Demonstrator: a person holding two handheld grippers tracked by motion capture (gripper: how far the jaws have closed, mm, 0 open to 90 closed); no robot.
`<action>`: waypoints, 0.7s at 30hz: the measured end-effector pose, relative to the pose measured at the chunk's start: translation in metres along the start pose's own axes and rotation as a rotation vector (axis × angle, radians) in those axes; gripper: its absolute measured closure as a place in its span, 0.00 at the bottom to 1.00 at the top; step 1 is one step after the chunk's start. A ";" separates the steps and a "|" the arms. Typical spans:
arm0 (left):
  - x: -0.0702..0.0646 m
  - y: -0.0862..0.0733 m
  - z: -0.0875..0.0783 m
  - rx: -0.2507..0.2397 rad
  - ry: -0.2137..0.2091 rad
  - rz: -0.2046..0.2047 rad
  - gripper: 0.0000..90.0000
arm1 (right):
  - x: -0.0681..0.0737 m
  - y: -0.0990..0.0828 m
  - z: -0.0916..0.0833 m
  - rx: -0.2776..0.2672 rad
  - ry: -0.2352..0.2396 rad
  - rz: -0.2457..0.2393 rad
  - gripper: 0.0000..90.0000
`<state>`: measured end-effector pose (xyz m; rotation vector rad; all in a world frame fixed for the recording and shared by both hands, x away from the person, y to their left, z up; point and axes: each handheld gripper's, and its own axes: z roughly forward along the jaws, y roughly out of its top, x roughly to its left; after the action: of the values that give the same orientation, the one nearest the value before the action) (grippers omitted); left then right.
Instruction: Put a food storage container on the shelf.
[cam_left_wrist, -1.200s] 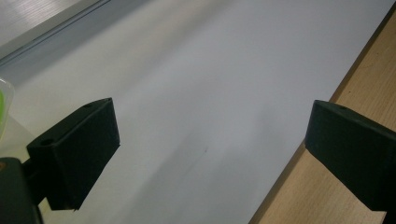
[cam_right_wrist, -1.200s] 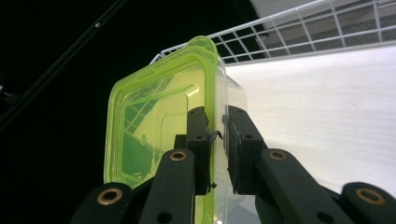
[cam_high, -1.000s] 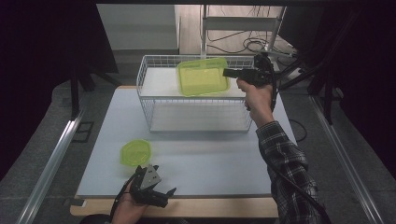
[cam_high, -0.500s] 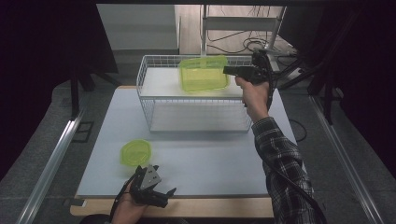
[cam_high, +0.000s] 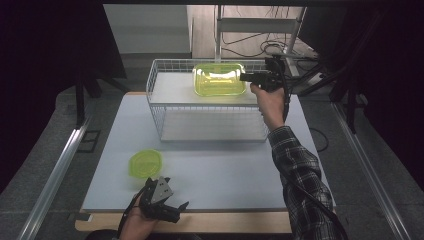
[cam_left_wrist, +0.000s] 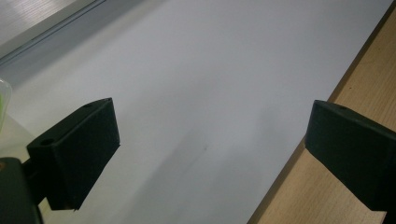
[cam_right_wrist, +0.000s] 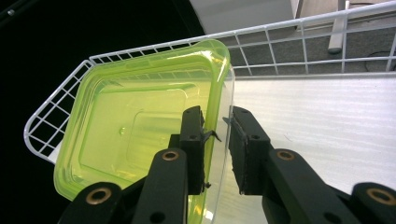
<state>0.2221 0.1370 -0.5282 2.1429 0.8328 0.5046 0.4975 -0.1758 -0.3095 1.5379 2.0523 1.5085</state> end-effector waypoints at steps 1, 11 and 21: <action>0.000 0.000 0.000 0.001 0.000 0.001 0.03 | 0.000 0.000 0.000 -0.001 -0.002 -0.001 0.84; -0.001 0.000 0.001 0.000 -0.001 -0.003 0.03 | 0.002 0.002 0.004 0.021 -0.036 -0.047 0.79; -0.001 0.000 0.001 0.001 -0.002 -0.002 0.03 | -0.005 0.003 0.012 0.045 -0.022 -0.021 0.70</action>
<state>0.2218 0.1360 -0.5288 2.1430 0.8345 0.5014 0.5092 -0.1724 -0.3149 1.5360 2.0977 1.4416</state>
